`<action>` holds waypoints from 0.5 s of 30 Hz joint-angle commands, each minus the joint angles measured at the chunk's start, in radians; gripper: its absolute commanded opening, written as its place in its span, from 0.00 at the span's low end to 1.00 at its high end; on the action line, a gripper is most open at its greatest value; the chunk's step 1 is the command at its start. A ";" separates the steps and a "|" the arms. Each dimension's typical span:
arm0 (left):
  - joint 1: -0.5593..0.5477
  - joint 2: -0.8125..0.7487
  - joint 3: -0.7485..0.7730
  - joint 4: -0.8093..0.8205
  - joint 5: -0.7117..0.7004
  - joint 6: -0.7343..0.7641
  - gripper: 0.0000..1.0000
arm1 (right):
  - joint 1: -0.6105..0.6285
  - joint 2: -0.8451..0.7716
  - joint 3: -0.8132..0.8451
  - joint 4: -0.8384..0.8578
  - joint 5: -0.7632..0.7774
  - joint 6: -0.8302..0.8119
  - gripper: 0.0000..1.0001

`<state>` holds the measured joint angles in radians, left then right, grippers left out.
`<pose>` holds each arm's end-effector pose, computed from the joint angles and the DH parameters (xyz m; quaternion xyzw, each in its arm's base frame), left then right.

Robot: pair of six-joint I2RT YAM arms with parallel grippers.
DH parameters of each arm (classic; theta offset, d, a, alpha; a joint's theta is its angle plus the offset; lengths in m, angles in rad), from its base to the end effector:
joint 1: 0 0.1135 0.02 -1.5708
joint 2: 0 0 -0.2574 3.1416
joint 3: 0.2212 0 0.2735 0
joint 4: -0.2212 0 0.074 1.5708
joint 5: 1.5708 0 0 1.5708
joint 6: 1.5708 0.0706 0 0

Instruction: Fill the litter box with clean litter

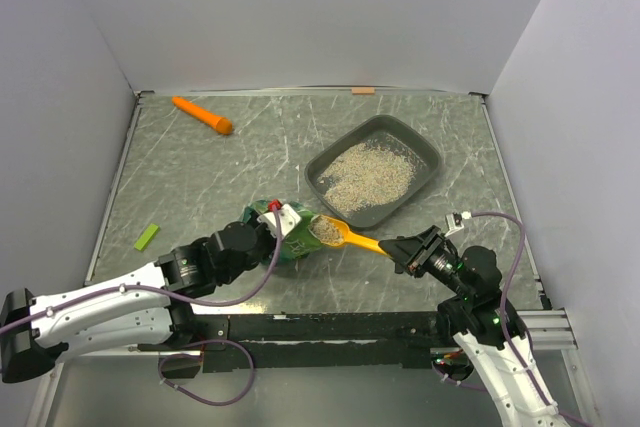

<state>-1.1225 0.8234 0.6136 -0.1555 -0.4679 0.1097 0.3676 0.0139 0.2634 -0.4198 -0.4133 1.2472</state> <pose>0.1355 -0.2083 0.2565 0.3558 0.7299 -0.1005 0.5749 0.1233 0.0779 0.2176 0.1990 0.7335 0.5642 0.3227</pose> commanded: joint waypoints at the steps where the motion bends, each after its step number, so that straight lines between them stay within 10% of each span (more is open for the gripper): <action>1: 0.000 -0.052 -0.003 -0.019 -0.064 -0.010 0.01 | -0.009 -0.091 -0.010 -0.119 0.028 0.014 0.00; 15: 0.000 -0.067 0.000 -0.024 -0.074 -0.011 0.01 | -0.009 -0.204 0.028 -0.221 0.045 0.086 0.00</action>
<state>-1.1297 0.7574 0.6113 -0.1555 -0.4679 0.1081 0.3676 0.0139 0.2768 -0.4816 -0.4042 1.3117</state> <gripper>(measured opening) 0.012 0.338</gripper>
